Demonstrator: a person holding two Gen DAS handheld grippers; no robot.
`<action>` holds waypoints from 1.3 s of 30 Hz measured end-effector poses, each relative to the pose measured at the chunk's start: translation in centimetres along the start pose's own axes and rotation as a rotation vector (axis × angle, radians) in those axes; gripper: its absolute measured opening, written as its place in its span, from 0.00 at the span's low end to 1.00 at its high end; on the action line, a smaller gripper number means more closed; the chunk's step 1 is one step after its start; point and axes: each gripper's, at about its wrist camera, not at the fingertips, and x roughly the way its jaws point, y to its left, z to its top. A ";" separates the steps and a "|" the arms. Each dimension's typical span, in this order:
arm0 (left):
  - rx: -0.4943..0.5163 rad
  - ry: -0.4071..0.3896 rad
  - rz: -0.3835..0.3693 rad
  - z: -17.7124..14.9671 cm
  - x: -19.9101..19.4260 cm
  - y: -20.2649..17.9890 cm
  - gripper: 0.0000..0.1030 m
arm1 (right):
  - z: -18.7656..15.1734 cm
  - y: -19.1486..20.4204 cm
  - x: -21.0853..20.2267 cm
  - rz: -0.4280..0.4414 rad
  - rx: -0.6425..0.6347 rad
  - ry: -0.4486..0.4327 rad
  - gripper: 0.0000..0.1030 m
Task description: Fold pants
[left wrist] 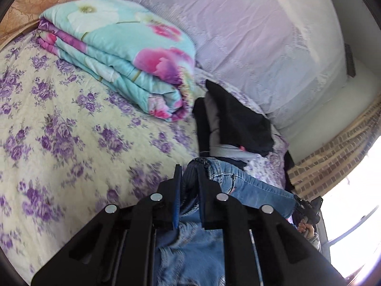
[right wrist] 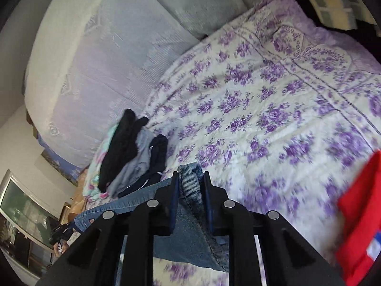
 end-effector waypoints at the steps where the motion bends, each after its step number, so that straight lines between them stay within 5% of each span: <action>1: 0.003 -0.006 -0.013 -0.7 -0.9 -0.3 0.11 | -1.0 0.0 -1.6 0.006 0.000 -0.014 0.19; 6: -0.009 -0.035 -0.102 -6.1 -5.5 0.0 0.12 | -7.8 -1.2 -8.8 0.029 -0.009 -0.049 0.19; 12: -0.117 -0.012 -0.120 -13.3 -7.9 4.6 0.16 | -16.0 -4.3 -12.7 0.061 0.006 -0.039 0.19; 17: -0.213 -0.067 -0.079 -16.4 -10.8 8.1 0.11 | -19.4 -4.1 -15.0 0.143 -0.024 -0.004 0.23; 20: -0.256 -0.093 -0.026 -17.7 -13.3 9.4 0.11 | -20.3 -5.3 -16.3 0.126 0.023 0.010 0.41; 24: -0.150 -0.078 0.025 -18.4 -14.2 5.9 0.11 | -21.1 -7.5 -18.3 0.157 0.208 -0.046 0.42; 28: 0.104 -0.018 0.039 -18.4 -11.2 -3.3 0.15 | -22.4 -8.0 -17.8 0.225 0.390 -0.029 0.44; 30: 0.180 0.013 0.041 -18.6 -8.8 -6.9 0.54 | -23.1 -7.4 -17.8 0.291 0.452 -0.043 0.51; 31: 0.213 0.014 0.041 -18.8 -7.6 -8.4 0.59 | -23.3 -7.0 -17.8 0.309 0.483 -0.050 0.59; 35: 0.298 0.099 -0.009 -18.9 -1.8 -12.3 0.62 | -23.6 -5.1 -16.6 0.385 0.583 -0.024 0.70; 39: 0.238 0.182 0.020 -18.7 2.9 -10.5 0.62 | -23.3 -4.5 -15.0 0.345 0.693 0.065 0.70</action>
